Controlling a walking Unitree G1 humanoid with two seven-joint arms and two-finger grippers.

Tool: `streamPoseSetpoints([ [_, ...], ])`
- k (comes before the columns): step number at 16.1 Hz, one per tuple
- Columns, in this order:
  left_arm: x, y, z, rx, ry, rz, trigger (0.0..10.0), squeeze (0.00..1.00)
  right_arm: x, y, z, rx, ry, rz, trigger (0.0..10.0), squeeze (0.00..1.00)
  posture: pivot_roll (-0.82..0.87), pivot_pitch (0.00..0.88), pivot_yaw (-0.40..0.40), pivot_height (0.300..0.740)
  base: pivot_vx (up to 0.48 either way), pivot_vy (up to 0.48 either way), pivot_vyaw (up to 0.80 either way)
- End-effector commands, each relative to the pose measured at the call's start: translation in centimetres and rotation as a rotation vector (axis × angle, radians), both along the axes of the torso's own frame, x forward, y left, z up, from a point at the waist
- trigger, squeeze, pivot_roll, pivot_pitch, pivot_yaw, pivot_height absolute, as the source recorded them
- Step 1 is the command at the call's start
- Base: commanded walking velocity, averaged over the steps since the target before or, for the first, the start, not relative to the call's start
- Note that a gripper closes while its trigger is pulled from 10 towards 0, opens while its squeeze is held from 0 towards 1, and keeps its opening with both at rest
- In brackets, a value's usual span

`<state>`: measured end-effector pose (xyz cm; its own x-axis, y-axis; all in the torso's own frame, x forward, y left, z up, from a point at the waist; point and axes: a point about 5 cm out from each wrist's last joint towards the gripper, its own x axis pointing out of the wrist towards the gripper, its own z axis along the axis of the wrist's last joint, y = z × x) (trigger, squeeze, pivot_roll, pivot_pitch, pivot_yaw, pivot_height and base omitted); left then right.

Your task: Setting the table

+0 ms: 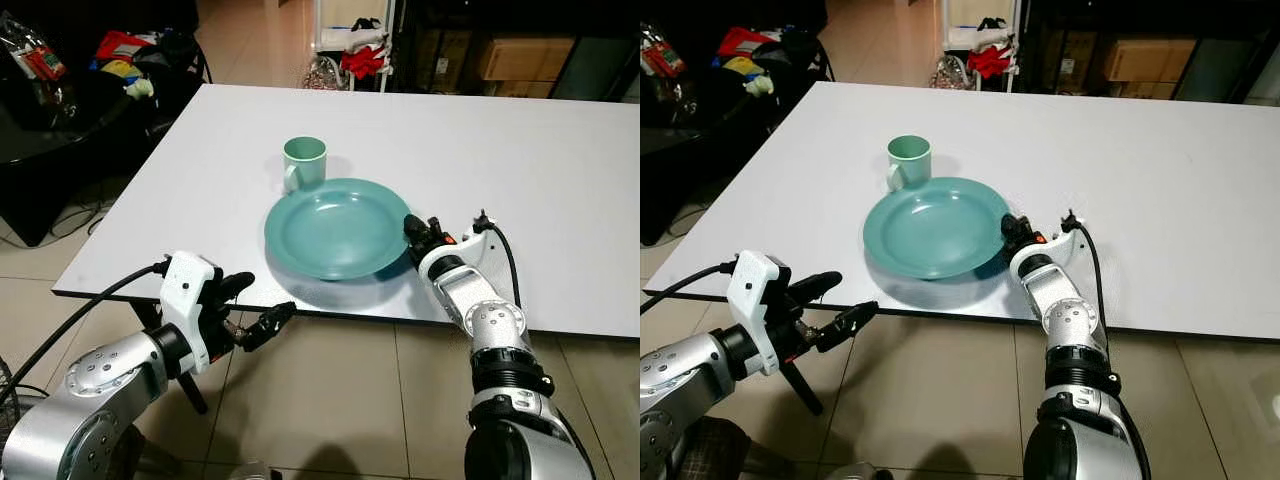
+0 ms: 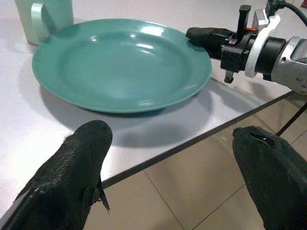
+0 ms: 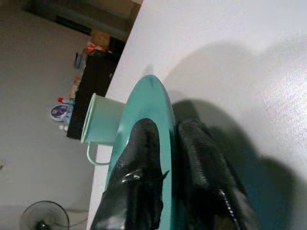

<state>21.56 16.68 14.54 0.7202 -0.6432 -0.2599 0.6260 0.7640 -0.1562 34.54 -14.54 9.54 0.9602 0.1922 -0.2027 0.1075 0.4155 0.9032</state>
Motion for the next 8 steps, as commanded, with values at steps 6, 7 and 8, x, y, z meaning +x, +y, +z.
streamPoseSetpoints([
  [6,-0.1,0.1,0.0,0.007,0.002,-0.011,10.0,0.00,-3.1,-2.6,0.3,0.014,-0.087,-0.025,10.0,1.00,0.11,0.000,0.032,0.740,0.000,0.000,0.00],
  [7,-0.1,0.1,0.0,0.006,0.001,-0.011,10.0,0.00,-3.5,-2.9,0.5,0.019,-0.099,-0.030,10.0,1.00,0.10,0.000,0.034,0.740,0.000,0.000,0.00],
  [8,-0.1,0.1,0.1,0.000,-0.005,-0.008,10.0,0.00,-5.1,-4.0,1.2,-0.007,-0.137,-0.028,10.0,1.00,0.08,0.000,0.045,0.740,0.000,0.000,0.00],
])
